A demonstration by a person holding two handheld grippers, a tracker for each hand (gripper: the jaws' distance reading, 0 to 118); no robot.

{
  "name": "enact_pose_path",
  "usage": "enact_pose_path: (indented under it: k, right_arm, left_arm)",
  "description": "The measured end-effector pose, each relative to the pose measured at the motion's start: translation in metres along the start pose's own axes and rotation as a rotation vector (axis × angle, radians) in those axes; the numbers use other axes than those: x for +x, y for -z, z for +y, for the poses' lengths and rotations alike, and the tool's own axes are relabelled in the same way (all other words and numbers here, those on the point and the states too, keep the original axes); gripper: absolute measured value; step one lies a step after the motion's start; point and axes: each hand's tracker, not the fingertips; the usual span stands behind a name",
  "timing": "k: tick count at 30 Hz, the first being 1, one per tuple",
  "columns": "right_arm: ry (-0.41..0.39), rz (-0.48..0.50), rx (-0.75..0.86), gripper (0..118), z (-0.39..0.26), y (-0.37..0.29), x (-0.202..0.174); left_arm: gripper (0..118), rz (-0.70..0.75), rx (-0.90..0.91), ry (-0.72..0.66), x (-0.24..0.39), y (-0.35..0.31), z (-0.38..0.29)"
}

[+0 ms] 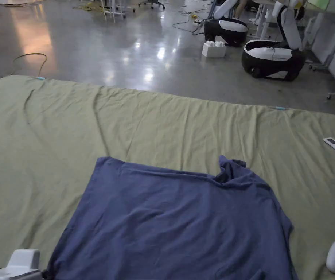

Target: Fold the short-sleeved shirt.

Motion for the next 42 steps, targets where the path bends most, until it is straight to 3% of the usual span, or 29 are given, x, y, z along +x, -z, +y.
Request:
enact_pose_path:
  k: [5,11,14,16,18,20,25,28,32,36,42]
  right_arm:
    - [0.017,-0.005,-0.170,78,-0.022,0.010,0.011]
    - [0.029,0.001,-0.268,77,-0.039,0.051,-0.005]
    - [0.053,0.059,-0.309,59,-0.044,0.066,-0.012]
    - [0.006,0.039,-0.291,50,-0.042,0.062,-0.015]
    - [-0.017,0.068,-0.279,19,-0.037,0.055,-0.016]
    - [-0.029,0.062,-0.278,10,-0.034,0.051,-0.015]
    - [-0.159,0.032,-0.259,9,-0.018,0.028,-0.019]
    - [-0.160,0.019,-0.233,9,-0.008,0.019,-0.024]
    - [-0.129,0.051,-0.227,9,0.001,0.023,-0.016]
    - [-0.049,0.091,-0.180,9,0.022,0.017,-0.012]
    - [-0.018,0.104,-0.127,9,0.071,0.032,-0.005]
  left_arm:
    - [7,-0.012,0.014,-0.015,-0.001,-0.009,0.002]
    - [7,-0.010,0.006,-0.017,-0.002,0.002,0.000]
    - [7,-0.010,0.003,-0.026,-0.003,0.003,-0.001]
    - [7,-0.010,0.004,-0.031,-0.003,0.004,0.000]
    - [7,-0.011,0.007,-0.032,-0.002,0.003,0.000]
    - [7,-0.012,0.009,-0.029,-0.002,0.000,0.001]
    - [7,-0.035,0.040,-0.026,-0.003,-0.013,0.004]
    - [7,-0.048,0.058,-0.040,-0.004,-0.018,0.006]
    - [7,-0.054,0.078,-0.048,-0.005,-0.019,0.014]
    - [7,-0.067,0.123,-0.063,-0.006,-0.020,0.031]
    - [7,-0.059,0.191,-0.054,-0.003,-0.013,0.079]
